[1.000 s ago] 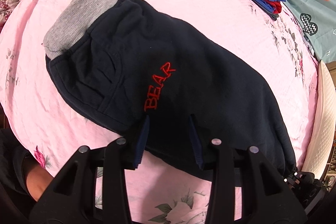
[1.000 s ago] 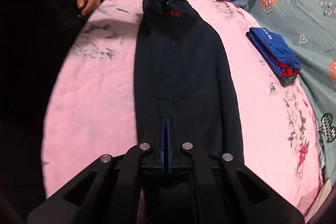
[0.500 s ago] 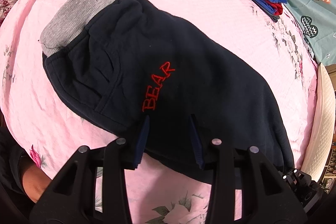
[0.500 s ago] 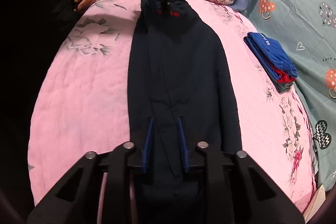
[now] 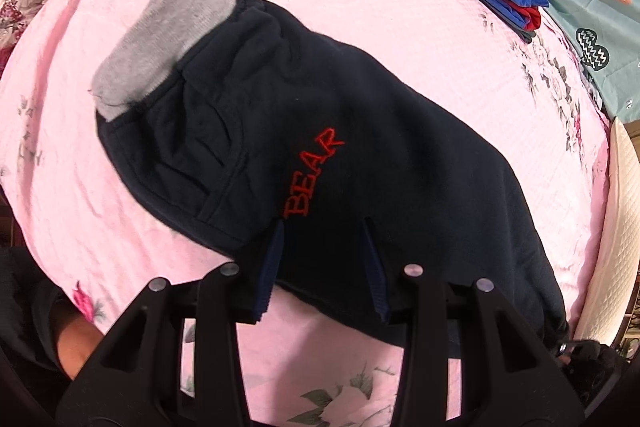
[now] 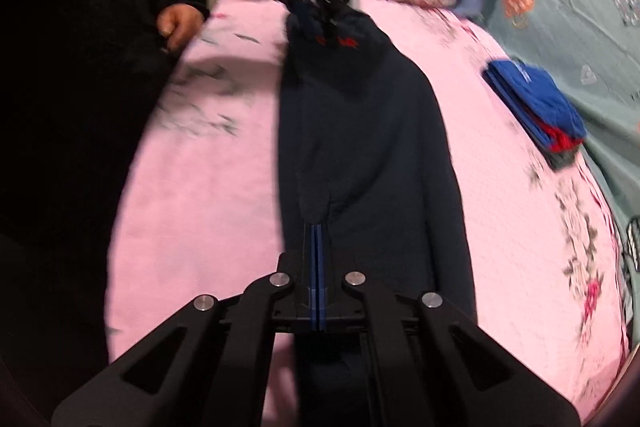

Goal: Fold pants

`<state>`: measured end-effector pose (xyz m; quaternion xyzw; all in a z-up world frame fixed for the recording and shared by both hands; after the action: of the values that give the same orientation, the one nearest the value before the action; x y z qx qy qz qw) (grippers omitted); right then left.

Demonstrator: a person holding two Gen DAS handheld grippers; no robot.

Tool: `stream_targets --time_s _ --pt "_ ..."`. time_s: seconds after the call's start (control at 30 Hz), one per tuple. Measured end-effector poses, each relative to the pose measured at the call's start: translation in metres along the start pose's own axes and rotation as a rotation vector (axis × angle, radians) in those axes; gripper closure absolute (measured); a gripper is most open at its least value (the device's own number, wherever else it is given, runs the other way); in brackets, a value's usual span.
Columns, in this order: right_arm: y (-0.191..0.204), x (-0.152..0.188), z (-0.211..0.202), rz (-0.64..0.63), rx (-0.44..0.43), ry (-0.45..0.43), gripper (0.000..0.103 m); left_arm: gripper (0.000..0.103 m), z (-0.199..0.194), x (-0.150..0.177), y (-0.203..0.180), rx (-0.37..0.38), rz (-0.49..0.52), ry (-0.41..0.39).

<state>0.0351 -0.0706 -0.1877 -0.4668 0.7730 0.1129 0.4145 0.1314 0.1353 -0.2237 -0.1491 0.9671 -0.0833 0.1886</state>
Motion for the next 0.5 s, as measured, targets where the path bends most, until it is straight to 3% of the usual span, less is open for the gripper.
stream_targets --time_s 0.17,0.27,0.33,0.43,0.5 --pt "0.021 0.013 0.016 -0.010 -0.051 0.057 0.102 0.063 -0.007 0.002 0.011 0.003 -0.029 -0.011" --pt "0.017 0.002 0.003 0.034 -0.112 0.025 0.099 0.063 -0.011 0.006 -0.004 0.039 -0.002 -0.022" --pt "-0.008 -0.019 -0.009 0.223 -0.211 -0.036 0.099 0.062 -0.015 0.010 -0.024 0.090 0.031 -0.037" --pt "-0.078 -0.030 0.009 0.561 -0.239 -0.041 0.094 0.062 -0.010 0.019 -0.052 0.133 0.090 -0.019" --pt "-0.118 -0.024 0.035 0.705 -0.239 -0.015 0.093 0.062 0.000 0.027 -0.065 0.143 0.121 0.012"
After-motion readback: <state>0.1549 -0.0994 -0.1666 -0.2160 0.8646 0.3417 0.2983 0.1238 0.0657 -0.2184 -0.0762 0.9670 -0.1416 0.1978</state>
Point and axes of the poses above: each gripper's, at about its wrist camera, not at the fingertips, and z roughly the way its jaws point, y to its left, x to its underside, the point moved 10 cm from there along z, roughly the way its jaws point, and after that the axes turned 10 degrees about -y, right-handed, at the moved point
